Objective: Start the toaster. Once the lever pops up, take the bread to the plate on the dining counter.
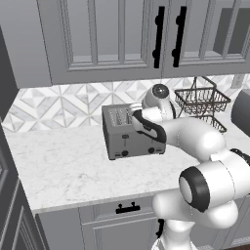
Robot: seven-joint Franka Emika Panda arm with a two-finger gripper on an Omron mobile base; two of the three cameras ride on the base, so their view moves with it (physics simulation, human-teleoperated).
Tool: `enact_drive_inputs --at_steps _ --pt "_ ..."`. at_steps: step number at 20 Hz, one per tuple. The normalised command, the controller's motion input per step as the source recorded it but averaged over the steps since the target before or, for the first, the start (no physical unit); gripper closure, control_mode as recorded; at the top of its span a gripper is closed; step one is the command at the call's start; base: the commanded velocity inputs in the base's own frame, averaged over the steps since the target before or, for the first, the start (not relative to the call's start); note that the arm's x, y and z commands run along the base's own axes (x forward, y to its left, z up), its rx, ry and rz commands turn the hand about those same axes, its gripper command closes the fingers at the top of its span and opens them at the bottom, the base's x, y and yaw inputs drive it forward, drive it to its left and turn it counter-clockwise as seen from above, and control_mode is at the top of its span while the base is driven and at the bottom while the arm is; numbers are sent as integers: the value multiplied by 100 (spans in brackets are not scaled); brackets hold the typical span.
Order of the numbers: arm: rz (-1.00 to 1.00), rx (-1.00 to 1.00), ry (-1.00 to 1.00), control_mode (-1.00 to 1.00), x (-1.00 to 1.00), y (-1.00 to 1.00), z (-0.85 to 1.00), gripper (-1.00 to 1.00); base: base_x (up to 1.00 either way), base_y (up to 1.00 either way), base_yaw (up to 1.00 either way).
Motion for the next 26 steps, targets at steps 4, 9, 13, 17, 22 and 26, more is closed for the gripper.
enact_drive_inputs --at_steps 4,9,13,17,22,26 --pt "0 0 0 -100 0 0 0 -100 0 0 0" --pt "0 0 0 -100 0 0 0 -100 0 0 0" --pt "0 0 0 -100 0 0 -4 -100 0 0 0" --pt "0 0 0 -100 0 0 -15 -100 0 0 0" --pt "0 0 0 -100 0 0 -17 -100 0 0 0" --pt "0 0 0 -100 0 0 -11 -100 0 0 0"
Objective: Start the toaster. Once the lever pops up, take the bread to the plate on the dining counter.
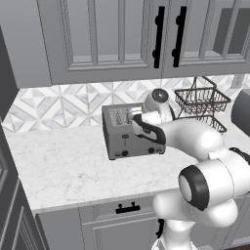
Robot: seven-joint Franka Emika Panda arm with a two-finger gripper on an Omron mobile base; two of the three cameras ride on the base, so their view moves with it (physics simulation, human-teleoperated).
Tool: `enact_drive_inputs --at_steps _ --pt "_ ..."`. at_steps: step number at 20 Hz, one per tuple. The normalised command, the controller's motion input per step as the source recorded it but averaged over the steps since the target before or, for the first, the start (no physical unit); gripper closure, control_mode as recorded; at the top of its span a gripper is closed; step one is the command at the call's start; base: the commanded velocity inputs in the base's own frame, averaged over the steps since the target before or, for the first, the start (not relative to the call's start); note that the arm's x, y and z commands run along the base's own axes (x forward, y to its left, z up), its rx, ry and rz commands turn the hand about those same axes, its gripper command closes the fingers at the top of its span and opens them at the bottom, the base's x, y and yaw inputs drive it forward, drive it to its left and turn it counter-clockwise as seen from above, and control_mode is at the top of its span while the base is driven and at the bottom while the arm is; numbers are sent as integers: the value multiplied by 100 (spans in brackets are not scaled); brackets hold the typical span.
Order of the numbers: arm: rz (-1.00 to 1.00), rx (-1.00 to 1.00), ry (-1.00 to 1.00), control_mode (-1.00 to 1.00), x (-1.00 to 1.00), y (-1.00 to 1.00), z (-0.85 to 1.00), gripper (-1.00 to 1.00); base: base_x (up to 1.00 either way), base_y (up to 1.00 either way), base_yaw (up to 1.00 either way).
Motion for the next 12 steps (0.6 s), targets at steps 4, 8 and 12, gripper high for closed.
enact_drive_inputs --at_steps 4,8,12 --pt "0 0 0 -100 0 0 -10 -100 0 0 0" --pt "0 0 0 -100 3 0 -10 -100 0 0 0" --pt "0 0 0 -100 7 0 -7 -100 0 0 0"
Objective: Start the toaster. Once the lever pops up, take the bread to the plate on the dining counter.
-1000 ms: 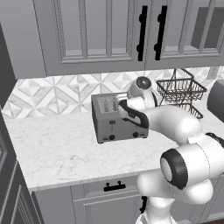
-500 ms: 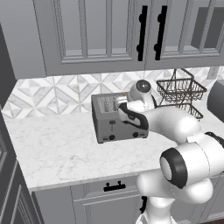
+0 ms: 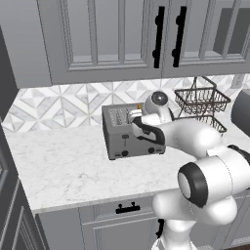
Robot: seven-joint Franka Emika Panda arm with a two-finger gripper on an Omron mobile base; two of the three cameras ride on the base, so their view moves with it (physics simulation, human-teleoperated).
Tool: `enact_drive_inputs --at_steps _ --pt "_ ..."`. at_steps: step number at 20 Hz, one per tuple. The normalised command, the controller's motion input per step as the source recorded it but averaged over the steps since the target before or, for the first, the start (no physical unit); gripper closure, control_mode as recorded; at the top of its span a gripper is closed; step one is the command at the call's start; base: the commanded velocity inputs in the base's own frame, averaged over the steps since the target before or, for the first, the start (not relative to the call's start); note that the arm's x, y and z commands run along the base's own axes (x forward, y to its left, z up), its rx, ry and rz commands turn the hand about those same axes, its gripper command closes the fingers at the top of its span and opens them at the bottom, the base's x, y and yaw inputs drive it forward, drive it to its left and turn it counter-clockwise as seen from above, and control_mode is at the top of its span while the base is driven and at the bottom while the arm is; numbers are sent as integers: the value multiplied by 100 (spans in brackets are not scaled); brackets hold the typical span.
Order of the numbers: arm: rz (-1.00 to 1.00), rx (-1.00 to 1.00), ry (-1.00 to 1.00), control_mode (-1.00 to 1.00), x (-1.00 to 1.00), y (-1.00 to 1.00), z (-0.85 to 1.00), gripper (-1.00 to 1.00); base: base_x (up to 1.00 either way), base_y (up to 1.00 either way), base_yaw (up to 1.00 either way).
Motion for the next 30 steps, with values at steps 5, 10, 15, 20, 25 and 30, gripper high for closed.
enact_drive_inputs --at_steps 5,10,15,20,25,30 --pt "0 0 0 -100 13 0 -8 -100 0 0 0" --pt "0 0 0 -100 16 0 -8 -100 0 0 0" --pt "0 0 0 -100 18 0 -9 -100 0 0 0" --pt "0 0 0 -100 19 0 -7 -100 0 0 0" --pt "0 0 0 -100 19 0 -5 -100 0 0 0" --pt "0 0 0 -100 18 0 -6 -100 0 0 0"
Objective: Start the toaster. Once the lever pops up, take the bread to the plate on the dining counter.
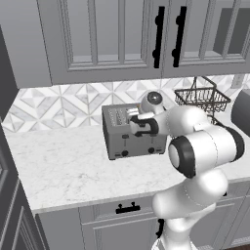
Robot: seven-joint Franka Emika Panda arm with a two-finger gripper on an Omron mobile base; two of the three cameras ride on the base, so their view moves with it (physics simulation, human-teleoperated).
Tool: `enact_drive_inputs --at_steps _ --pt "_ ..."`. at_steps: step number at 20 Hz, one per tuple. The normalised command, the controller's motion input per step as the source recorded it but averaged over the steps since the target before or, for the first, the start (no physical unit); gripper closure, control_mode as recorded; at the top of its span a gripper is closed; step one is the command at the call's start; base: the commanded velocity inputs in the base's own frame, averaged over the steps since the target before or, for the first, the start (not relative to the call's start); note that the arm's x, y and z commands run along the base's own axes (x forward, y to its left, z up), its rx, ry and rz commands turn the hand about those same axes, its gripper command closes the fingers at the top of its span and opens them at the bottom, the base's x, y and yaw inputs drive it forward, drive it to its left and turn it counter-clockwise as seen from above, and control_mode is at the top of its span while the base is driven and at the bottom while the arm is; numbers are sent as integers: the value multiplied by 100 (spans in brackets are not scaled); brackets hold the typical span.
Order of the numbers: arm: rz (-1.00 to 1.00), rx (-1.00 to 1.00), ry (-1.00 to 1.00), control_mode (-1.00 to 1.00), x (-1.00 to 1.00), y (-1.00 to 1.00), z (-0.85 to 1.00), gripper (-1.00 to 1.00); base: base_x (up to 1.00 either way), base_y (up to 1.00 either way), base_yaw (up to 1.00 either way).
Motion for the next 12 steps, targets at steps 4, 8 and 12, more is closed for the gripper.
enact_drive_inputs --at_steps 4,8,12 --pt "0 0 0 -100 16 0 -7 -100 0 0 0" --pt "0 0 0 -100 13 -2 -4 100 0 0 0" --pt "0 0 0 -100 9 -15 0 100 0 0 0"
